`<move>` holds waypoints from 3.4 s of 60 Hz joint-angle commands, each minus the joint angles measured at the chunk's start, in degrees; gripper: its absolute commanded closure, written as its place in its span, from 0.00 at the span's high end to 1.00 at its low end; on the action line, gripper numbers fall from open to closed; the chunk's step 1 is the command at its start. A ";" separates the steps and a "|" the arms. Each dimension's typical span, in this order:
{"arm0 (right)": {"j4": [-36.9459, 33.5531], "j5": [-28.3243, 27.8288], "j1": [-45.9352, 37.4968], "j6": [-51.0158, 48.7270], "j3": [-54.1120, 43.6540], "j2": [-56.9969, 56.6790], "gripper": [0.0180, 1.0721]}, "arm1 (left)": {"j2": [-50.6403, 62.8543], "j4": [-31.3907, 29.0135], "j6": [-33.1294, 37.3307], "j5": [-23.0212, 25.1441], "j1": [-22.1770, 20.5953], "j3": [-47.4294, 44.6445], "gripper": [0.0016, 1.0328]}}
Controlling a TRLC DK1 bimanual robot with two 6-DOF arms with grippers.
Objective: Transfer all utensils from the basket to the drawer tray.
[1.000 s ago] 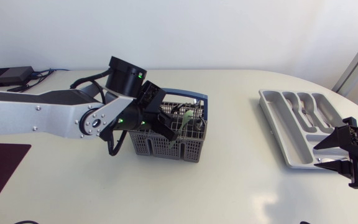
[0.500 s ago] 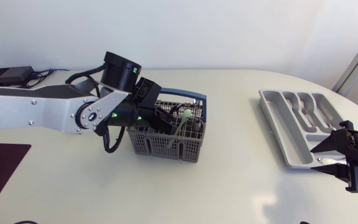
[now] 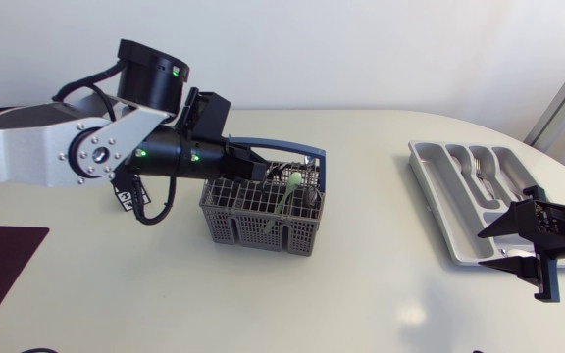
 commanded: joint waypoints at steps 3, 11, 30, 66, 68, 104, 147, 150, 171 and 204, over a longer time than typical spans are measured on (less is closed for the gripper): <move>-0.91 -1.42 1.66 2.74 -1.03 -2.05 0.63 | -3.97 -2.38 -1.62 0.86 0.49 3.54 0.03; -2.49 -3.44 4.30 6.08 0.21 -3.19 0.63 | -7.66 -4.14 -1.53 0.86 -0.12 3.80 0.03; -6.97 -12.05 14.49 20.85 5.74 -7.50 0.67 | -13.72 -8.01 -0.74 0.86 -2.85 4.24 0.03; 11.13 -11.70 48.24 51.17 1.00 -8.47 0.67 | -8.45 -11.34 4.27 6.49 -5.66 3.27 0.03; 11.13 -11.44 48.24 50.46 0.29 -8.03 0.67 | -8.36 -11.78 5.67 6.49 -5.31 2.75 0.03; 10.96 -1.95 47.98 50.03 -8.58 -7.85 0.67 | -0.01 -14.25 31.51 -3.09 -16.12 -7.27 0.41; 2.52 -4.58 33.65 36.84 -15.53 -16.29 0.67 | 25.04 -13.63 50.41 -9.77 -23.33 4.42 0.53; 2.34 -4.58 33.12 36.49 -15.79 -16.73 0.67 | 26.00 -13.54 50.85 -9.86 -23.41 5.03 0.53; 0.67 -5.20 30.40 33.94 -16.76 -18.49 0.67 | 31.63 -16.18 51.47 -10.30 -23.41 10.48 0.48; 0.15 -5.81 29.17 32.36 -17.37 -18.93 0.67 | 35.76 -27.25 50.85 -9.51 -23.33 14.79 0.15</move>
